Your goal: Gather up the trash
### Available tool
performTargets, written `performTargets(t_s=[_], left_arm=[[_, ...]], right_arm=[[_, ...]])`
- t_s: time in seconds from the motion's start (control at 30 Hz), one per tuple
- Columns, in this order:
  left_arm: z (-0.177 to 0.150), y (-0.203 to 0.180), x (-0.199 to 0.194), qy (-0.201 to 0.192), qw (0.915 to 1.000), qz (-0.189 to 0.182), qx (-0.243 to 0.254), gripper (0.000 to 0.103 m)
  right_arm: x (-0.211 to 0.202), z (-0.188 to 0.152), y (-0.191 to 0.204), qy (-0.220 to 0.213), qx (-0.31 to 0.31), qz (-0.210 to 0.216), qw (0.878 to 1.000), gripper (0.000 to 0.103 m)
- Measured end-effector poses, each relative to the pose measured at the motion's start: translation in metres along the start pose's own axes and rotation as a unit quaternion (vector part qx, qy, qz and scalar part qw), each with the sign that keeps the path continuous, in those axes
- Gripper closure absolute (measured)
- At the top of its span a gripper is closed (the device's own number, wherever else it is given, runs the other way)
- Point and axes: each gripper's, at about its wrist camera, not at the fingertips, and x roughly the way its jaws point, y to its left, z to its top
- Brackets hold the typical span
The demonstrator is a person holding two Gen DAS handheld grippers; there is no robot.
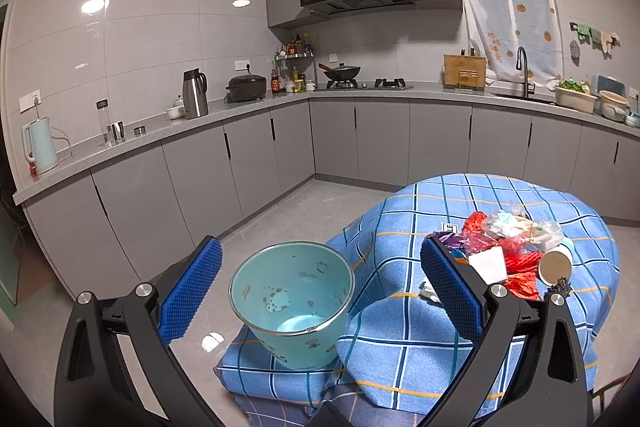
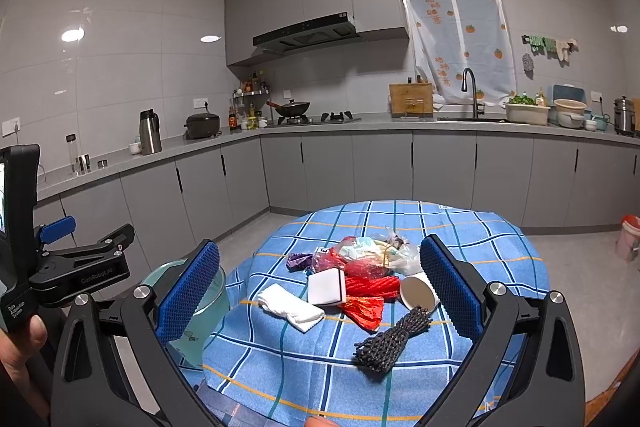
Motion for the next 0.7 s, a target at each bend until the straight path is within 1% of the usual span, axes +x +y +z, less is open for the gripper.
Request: performTargets(t_s=[0.7], left_arm=[[-0.0002,-0.0018,-0.0025,-0.004,1.0000,0.000,0.000,0.005]], right_arm=[[-0.0014,0.0016,0.0006,-0.003,-0.001,-0.001,1.000,0.004]])
